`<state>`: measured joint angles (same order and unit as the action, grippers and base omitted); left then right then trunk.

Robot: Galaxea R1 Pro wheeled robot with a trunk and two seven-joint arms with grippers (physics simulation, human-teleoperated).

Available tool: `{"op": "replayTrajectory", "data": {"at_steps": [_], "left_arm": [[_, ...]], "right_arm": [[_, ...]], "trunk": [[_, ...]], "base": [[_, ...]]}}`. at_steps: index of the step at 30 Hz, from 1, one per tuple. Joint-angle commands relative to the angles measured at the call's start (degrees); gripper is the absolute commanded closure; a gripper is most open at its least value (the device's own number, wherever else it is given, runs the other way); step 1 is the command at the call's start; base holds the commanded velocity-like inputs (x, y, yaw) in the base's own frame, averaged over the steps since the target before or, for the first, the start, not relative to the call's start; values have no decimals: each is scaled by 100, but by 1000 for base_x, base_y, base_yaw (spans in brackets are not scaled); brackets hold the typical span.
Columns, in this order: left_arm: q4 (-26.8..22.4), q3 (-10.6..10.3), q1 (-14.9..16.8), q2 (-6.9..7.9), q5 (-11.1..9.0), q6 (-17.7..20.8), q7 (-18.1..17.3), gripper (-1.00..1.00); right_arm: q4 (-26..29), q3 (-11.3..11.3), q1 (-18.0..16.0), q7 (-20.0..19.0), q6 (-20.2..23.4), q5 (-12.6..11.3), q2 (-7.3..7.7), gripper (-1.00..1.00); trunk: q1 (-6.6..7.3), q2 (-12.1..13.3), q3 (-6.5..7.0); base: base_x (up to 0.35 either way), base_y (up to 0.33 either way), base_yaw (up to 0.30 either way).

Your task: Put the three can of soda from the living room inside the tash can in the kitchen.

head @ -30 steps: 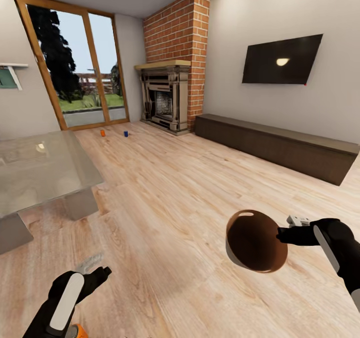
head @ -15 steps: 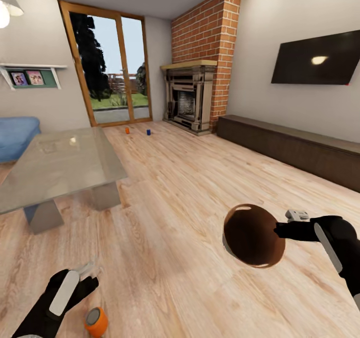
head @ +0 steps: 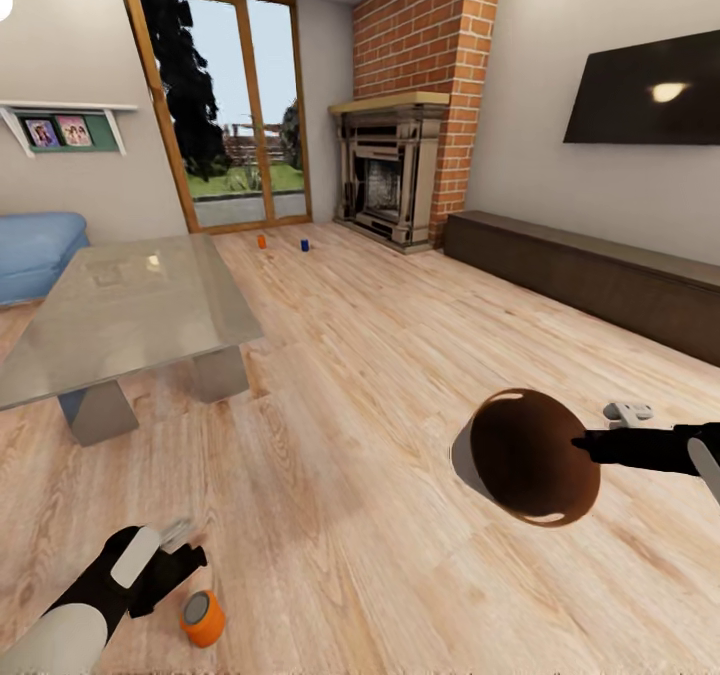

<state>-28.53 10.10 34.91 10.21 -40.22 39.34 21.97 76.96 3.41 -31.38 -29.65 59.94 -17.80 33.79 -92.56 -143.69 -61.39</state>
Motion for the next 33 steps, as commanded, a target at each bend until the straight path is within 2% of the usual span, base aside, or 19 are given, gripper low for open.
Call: {"op": "replayTrajectory", "data": {"at_steps": [1,5,8,12,22,26,33], "left_arm": [[77,-8,25,66,1,-5,-159,-100],[171,-135,54,151,92,-14,-384,-100],[202,-316,63,141,188,-55,-540,-100],[213,-393,67,128,228,-103,-639,-100],[216,-444,68,107,248,-250,-680,-100],[217,-702,80,99,237,-411,-691,-100],[217,-750,261,97,248,-453,-694,-100]], "right_arm": [[12,4,0,-38,6,-67,42,100],[30,3,5,-58,6,-101,94,100],[86,1,8,-64,6,-113,110,100],[201,2,20,-66,6,-115,127,100],[157,-70,104,-67,6,-104,164,100],[181,-78,118,-72,6,-108,177,100],[211,-77,124,-94,6,-112,220,100]], "trunk": [[-2,-2,-22],[-12,-7,-111],[-20,-11,-178],[-30,-17,-266],[-56,-30,-488],[-66,-35,-576],[-84,-45,-731]], "base": [[0,0,0],[0,0,0],[0,0,0],[0,0,0],[0,0,0],[0,0,0],[0,0,0]]}}
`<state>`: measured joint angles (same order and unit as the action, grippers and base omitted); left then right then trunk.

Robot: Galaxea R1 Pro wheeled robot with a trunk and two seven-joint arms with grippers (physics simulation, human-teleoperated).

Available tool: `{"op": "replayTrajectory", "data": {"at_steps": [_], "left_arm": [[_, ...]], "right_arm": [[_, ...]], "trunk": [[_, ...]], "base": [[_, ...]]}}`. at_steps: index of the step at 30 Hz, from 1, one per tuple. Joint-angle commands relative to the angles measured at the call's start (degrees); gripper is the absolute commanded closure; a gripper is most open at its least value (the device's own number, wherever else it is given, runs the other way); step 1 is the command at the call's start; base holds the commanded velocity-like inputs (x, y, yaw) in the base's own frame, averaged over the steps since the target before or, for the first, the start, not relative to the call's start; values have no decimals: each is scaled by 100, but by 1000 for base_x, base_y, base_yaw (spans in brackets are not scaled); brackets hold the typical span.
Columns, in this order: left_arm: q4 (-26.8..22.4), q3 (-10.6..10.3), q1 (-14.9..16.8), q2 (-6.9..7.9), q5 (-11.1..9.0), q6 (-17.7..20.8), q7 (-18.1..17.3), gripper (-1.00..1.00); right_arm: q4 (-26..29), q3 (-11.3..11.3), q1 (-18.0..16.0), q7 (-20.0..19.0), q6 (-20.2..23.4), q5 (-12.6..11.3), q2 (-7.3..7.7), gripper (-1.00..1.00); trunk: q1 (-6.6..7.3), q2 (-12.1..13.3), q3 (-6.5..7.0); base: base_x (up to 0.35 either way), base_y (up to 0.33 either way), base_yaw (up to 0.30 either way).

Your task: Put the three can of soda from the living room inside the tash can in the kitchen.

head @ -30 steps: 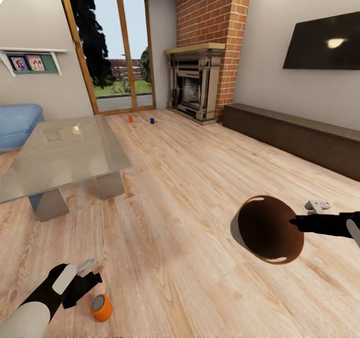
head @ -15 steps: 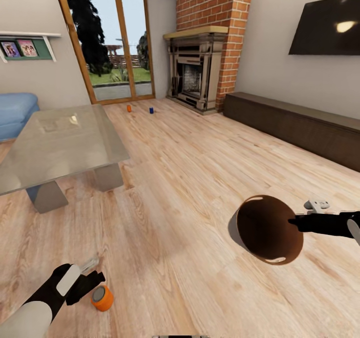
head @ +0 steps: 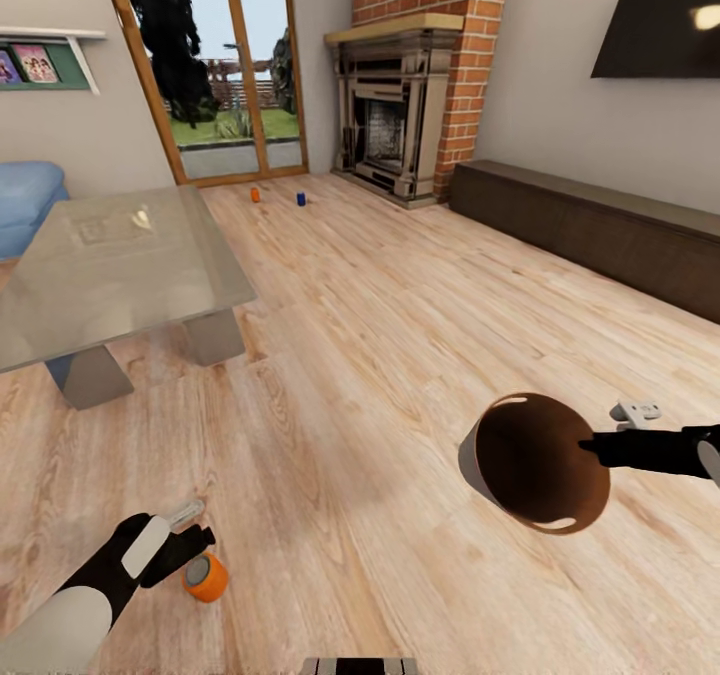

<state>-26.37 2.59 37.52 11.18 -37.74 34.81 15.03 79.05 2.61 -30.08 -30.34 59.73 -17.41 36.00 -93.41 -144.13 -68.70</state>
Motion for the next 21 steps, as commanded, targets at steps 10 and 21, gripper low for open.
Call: {"op": "replayTrajectory", "data": {"at_steps": [10,21], "left_arm": [[0,-317,43,-3,1,-176,-144,-100],[0,-326,129,59,13,-206,-240,-100]], "right_arm": [[46,10,38,-33,27,-513,271,100],[66,15,46,-33,27,-543,293,100]], "trunk": [[-25,-14,-222],[-53,-29,-465]], "base": [[0,0,0],[0,0,0]]}}
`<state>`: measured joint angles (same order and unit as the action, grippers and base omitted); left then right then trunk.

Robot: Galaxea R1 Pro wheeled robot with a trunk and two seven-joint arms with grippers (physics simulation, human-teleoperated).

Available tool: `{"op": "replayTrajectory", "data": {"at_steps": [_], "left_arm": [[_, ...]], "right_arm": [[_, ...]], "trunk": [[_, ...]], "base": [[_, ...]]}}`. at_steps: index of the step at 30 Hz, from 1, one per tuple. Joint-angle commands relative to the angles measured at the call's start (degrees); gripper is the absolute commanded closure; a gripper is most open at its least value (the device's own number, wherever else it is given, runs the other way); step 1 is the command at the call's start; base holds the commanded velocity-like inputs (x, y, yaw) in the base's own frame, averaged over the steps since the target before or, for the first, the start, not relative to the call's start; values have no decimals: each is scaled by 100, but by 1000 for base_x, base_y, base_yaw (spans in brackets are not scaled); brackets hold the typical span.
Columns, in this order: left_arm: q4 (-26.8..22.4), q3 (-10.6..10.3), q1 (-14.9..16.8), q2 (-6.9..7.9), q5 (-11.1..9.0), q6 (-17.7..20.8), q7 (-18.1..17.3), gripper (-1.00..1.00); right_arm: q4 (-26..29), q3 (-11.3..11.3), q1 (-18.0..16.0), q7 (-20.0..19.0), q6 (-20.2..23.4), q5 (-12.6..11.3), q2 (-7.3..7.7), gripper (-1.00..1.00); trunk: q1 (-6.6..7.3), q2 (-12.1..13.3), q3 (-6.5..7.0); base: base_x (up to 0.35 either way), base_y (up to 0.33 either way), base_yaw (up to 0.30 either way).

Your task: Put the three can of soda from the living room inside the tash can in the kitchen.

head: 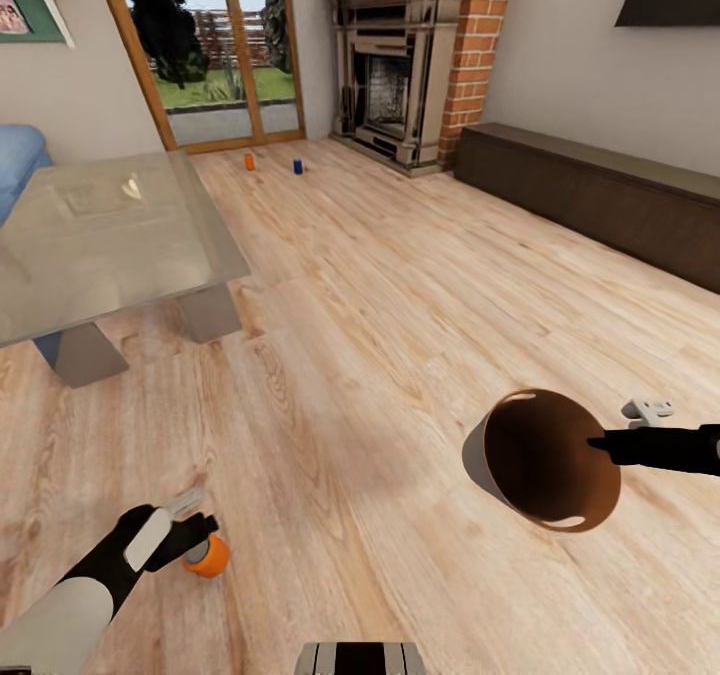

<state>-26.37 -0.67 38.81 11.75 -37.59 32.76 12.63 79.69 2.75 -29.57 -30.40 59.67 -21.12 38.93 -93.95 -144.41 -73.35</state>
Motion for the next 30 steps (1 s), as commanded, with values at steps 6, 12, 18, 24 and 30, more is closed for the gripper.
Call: {"op": "replayTrajectory", "data": {"at_steps": [6,12,18,24,30], "left_arm": [[0,6,27,65,4,-5,0,-100],[0,5,43,61,6,-40,-3,-100],[-22,2,111,16,6,-71,34,-100],[-31,0,177,11,7,-69,79,-100],[-77,-10,187,-1,-1,-75,84,-100]], "right_arm": [[10,5,-5,-27,33,-173,0,100],[13,9,-1,-27,33,-173,94,100],[20,13,1,-27,33,-178,113,100],[20,14,3,-27,33,-212,114,100],[20,15,3,-27,33,-221,114,100]], "trunk": [[-14,-9,-133],[-30,-17,-266],[-45,-25,-399],[-56,-30,-488],[-56,-30,-488]], "base": [[0,0,0],[0,0,0],[0,0,0],[0,0,0],[0,0,0]]}}
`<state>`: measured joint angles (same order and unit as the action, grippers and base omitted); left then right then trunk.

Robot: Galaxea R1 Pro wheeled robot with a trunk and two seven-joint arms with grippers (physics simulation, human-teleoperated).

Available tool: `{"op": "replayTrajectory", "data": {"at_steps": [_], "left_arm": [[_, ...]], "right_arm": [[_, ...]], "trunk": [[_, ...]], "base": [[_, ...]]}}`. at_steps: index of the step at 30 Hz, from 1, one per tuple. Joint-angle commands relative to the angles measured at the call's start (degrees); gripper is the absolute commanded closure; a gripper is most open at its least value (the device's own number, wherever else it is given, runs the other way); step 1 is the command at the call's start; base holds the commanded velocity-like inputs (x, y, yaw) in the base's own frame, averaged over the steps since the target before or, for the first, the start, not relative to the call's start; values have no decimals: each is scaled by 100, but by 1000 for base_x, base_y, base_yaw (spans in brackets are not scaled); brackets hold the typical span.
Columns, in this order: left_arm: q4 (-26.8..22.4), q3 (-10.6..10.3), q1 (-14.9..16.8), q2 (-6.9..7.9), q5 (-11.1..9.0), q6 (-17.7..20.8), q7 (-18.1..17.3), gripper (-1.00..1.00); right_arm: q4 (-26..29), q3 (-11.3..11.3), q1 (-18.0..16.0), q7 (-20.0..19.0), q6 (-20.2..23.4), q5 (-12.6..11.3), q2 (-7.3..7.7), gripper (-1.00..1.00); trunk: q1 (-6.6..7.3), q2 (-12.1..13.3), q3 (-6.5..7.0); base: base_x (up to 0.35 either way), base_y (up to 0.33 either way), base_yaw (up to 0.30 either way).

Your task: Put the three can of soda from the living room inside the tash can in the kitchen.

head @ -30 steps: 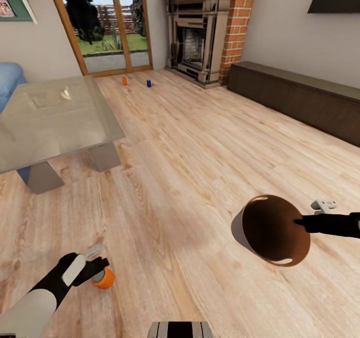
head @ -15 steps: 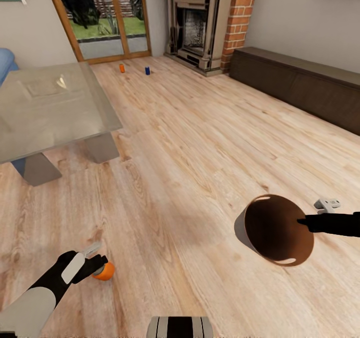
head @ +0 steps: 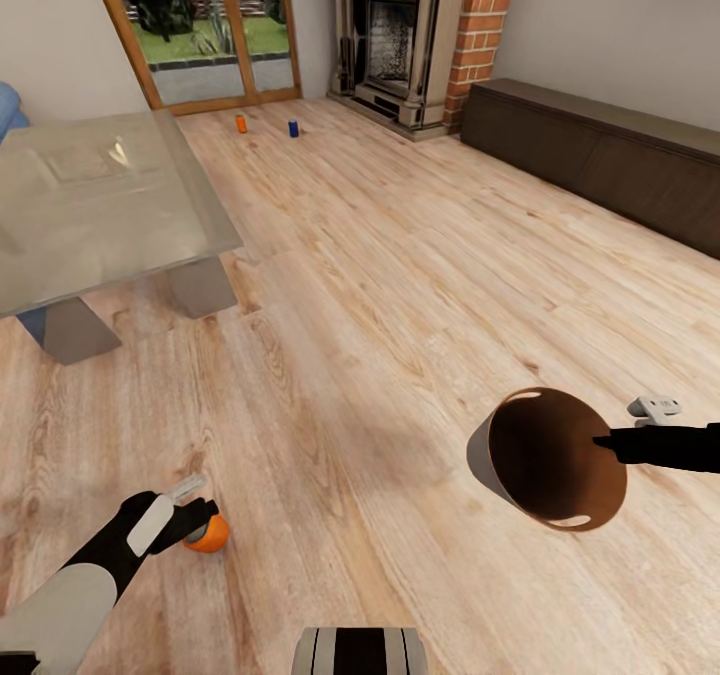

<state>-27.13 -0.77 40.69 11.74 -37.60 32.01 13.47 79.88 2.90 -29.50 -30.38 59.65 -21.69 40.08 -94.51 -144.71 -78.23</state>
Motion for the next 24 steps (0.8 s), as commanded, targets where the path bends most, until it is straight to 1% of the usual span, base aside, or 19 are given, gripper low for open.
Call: {"op": "replayTrajectory", "data": {"at_steps": [1,10,18,22,24], "left_arm": [[-4,1,0,-2,-4,-1,-1,-100],[-11,7,1,-5,-9,7,-2,-100],[-12,-6,1,-14,-11,-14,-4,-100],[-12,-9,1,-49,-2,-220,-3,-100],[-12,-8,1,-53,3,-261,-3,-100]], "right_arm": [[1,0,-4,-29,35,-164,0,100],[1,0,-4,-29,35,-167,0,100],[1,0,-4,-29,35,-168,6,100],[1,0,-8,-29,35,-167,8,100],[1,5,-9,-29,35,-168,8,100]], "trunk": [[1,0,0],[-23,-12,-199],[-23,-12,-199],[-23,-12,-199],[-23,-12,-199]], "base": [[0,0,0],[0,0,0],[0,0,0],[0,0,0],[0,0,0]]}}
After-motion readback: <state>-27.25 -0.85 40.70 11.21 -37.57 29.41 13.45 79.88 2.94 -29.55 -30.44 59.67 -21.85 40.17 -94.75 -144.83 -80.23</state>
